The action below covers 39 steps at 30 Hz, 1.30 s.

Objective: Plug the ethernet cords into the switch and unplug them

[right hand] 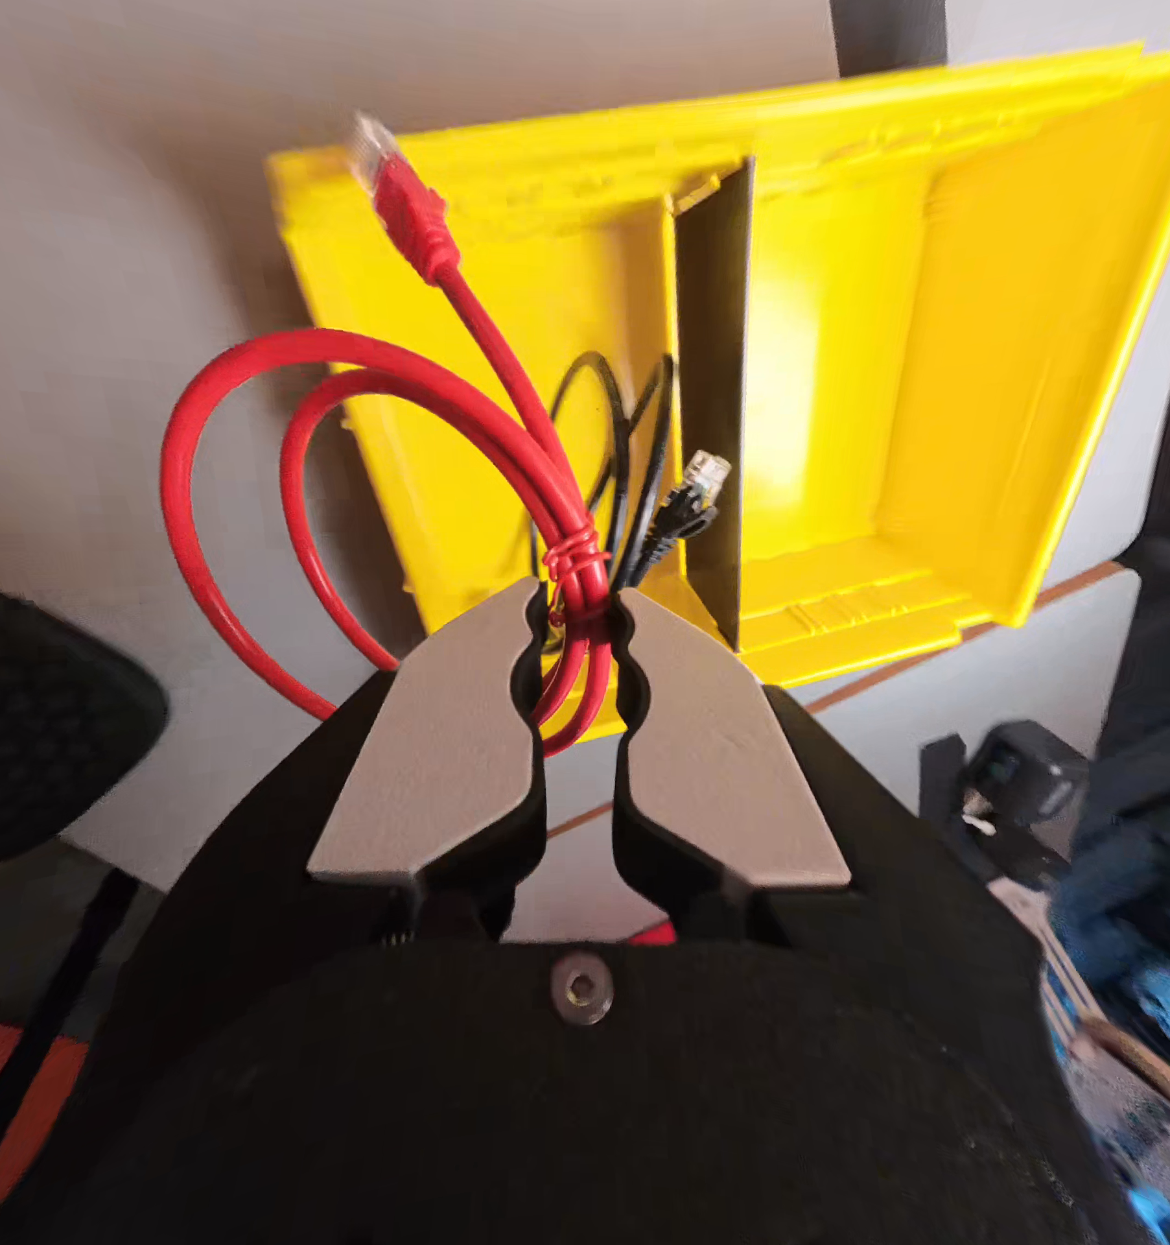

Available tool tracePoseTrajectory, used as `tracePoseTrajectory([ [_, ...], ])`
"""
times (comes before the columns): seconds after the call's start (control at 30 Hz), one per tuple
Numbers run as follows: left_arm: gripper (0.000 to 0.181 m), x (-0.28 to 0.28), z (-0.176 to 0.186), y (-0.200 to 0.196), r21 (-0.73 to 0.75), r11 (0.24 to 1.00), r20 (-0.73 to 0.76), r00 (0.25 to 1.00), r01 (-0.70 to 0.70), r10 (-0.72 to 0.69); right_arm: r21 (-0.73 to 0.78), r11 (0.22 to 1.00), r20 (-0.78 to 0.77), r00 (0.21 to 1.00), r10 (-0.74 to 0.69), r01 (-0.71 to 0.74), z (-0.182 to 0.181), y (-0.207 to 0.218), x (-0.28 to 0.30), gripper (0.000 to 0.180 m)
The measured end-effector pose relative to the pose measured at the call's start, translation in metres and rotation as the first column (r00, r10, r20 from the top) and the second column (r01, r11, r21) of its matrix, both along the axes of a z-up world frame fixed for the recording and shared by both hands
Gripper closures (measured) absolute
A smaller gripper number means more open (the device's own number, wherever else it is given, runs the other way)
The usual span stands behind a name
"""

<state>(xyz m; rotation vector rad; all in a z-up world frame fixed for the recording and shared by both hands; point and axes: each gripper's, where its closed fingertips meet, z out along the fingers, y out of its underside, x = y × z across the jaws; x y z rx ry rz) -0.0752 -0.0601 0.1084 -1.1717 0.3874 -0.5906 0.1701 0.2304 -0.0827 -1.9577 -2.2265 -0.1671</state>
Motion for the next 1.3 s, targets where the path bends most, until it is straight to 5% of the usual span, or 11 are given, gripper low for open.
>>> tracePoseTrajectory([
  [0.23, 0.155, 0.000, 0.000, 0.000, -0.003, 1.000, 0.003, 1.000, 0.006, -0.006, 0.350, 0.936, 0.116, 0.989, -0.093, 0.047, -0.028, 0.080, 0.010, 0.162],
  [0.37, 0.155, -0.003, -0.003, 0.002, -0.010, 1.000, 0.005, 1.000, 0.004, -0.004, 0.331, 0.942, 0.212, 0.968, -0.134, 0.059, -0.056, 0.082, 0.028, 0.162],
  [0.43, 0.155, -0.003, -0.003, 0.003, -0.012, 1.000, 0.005, 1.000, 0.005, -0.005, 0.347, 0.938, 0.185, 0.978, -0.094, 0.024, -0.065, 0.081, 0.023, 0.158],
  [0.5, 0.155, -0.003, -0.004, 0.004, -0.013, 1.000, 0.008, 1.000, 0.005, -0.005, 0.334, 0.941, 0.128, 0.988, -0.089, 0.042, -0.063, 0.077, 0.017, 0.136],
  [0.63, 0.155, -0.001, -0.005, 0.005, -0.017, 1.000, 0.016, 1.000, 0.015, -0.015, 0.276, 0.954, -0.188, 0.980, -0.063, 0.114, -0.009, 0.060, -0.015, 0.115],
  [0.7, 0.155, 0.001, -0.005, 0.005, -0.017, 1.000, 0.015, 1.000, 0.020, -0.019, 0.229, 0.967, -0.453, 0.892, 0.001, 0.115, 0.036, 0.035, -0.049, 0.116],
  [0.8, 0.154, 0.005, -0.006, 0.006, -0.018, 0.999, 0.025, 0.999, 0.036, -0.035, 0.099, 0.994, -0.793, 0.599, 0.106, -0.044, 0.094, -0.046, -0.101, 0.118],
  [0.97, 0.155, 0.018, -0.008, 0.008, -0.014, 0.997, 0.056, 0.996, 0.077, -0.076, -0.018, 0.920, -0.962, 0.258, 0.092, -0.392, 0.105, -0.200, -0.156, 0.117],
  [1.07, 0.154, 0.030, -0.011, 0.010, -0.014, 0.994, 0.075, 0.991, 0.109, -0.108, -0.041, 0.867, -0.979, 0.195, 0.065, -0.496, 0.079, -0.264, -0.195, 0.117],
  [1.17, 0.154, 0.041, -0.017, 0.015, -0.023, 0.992, 0.083, 0.989, 0.126, -0.124, -0.064, 0.835, -0.973, 0.219, 0.069, -0.547, 0.051, -0.299, -0.227, 0.124],
  [1.3, 0.154, 0.038, -0.023, 0.020, -0.038, 0.994, 0.079, 0.992, 0.099, -0.096, -0.072, 0.804, -0.968, 0.234, 0.086, -0.591, 0.051, -0.301, -0.225, 0.173],
])
